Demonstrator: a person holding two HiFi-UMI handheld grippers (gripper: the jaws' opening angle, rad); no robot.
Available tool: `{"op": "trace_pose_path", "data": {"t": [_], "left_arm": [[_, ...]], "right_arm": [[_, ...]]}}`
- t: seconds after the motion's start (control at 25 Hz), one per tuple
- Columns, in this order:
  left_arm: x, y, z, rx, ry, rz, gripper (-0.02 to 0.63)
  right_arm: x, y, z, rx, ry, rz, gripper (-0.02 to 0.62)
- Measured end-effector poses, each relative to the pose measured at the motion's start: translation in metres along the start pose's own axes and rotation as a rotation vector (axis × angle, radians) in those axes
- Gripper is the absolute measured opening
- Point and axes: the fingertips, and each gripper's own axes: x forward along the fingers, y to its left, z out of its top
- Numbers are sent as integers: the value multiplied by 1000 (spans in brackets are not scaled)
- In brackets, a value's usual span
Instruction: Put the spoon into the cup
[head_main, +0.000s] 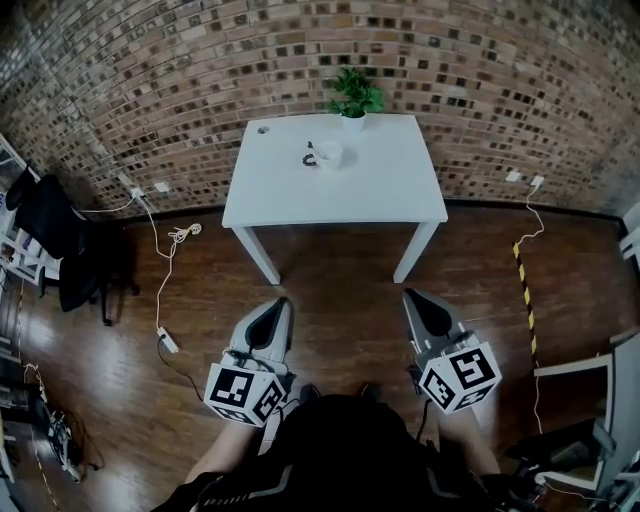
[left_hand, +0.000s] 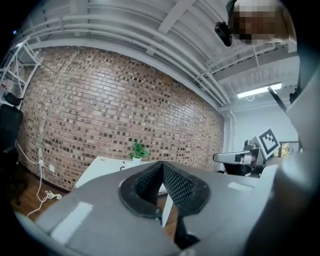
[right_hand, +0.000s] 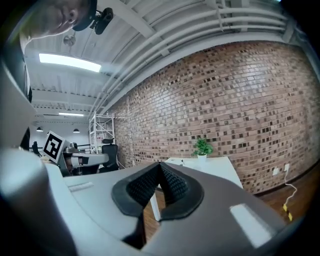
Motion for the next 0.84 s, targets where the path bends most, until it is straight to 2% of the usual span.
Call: {"op": "trace_pose_path", "data": {"t": [0.24, 0.64, 0.84], "left_arm": [[-11, 11, 3, 14, -11, -3, 5], [-2, 7, -4, -5, 9, -9, 5], [-1, 7, -9, -11, 17, -12, 5]], "right_arm": [[-11, -10, 3, -8, -3, -35, 6], [-13, -15, 11, -44, -7, -59, 6], [-10, -15, 9, -24, -8, -50, 6]]}}
